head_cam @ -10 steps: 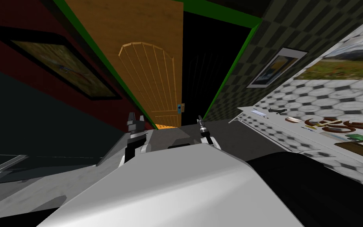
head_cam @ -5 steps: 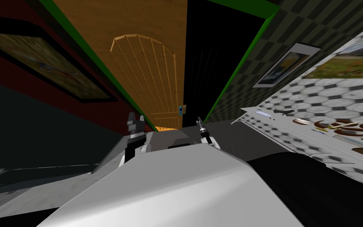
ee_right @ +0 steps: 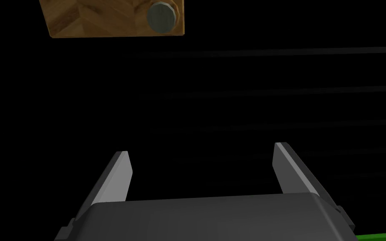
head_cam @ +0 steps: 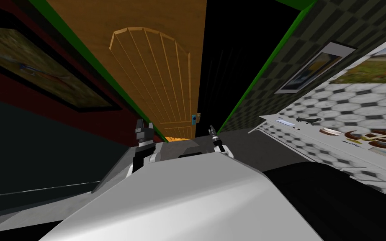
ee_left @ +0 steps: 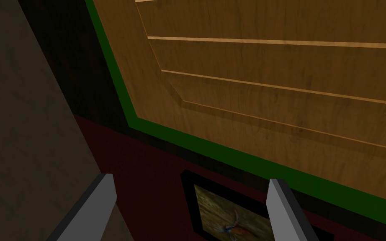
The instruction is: Pull the door open
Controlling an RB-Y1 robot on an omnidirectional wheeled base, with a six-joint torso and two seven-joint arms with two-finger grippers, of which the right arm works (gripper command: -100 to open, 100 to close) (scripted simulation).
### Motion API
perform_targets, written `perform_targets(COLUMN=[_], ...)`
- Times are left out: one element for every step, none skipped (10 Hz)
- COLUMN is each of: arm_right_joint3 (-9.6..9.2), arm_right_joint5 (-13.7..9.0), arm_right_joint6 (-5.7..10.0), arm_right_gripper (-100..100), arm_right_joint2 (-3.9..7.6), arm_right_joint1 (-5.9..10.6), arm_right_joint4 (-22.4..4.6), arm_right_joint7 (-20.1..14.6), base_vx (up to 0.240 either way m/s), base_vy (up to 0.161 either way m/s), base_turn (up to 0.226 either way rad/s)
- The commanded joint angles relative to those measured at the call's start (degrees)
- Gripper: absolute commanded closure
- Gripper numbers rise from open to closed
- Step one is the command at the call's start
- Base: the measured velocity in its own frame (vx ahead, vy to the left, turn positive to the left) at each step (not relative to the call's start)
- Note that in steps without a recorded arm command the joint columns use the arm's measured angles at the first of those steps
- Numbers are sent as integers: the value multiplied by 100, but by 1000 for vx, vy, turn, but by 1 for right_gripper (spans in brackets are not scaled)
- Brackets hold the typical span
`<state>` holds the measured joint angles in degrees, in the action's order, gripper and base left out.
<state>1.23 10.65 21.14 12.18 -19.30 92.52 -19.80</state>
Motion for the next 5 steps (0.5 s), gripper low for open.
perform_targets(arm_right_joint3=[-10, -16, -23, -30, -42], arm_right_joint5=[20, 31, 40, 50, 62], arm_right_joint6=[-19, -23, -27, -30, -34], arm_right_gripper=[-100, -100, -100, -100, -100], arm_right_joint2=[52, 80, 102, 125, 148], arm_right_joint1=[65, 104, 139, 174, 219], arm_right_joint4=[-157, -249, -327, -405, -492], arm_right_joint7=[-141, -214, -277, -339, -411], base_vx=[204, 216, 210, 190, 207], base_vy=[99, 42, 21, 46, 96], base_turn=[-1, -7, 10, 11, 15])
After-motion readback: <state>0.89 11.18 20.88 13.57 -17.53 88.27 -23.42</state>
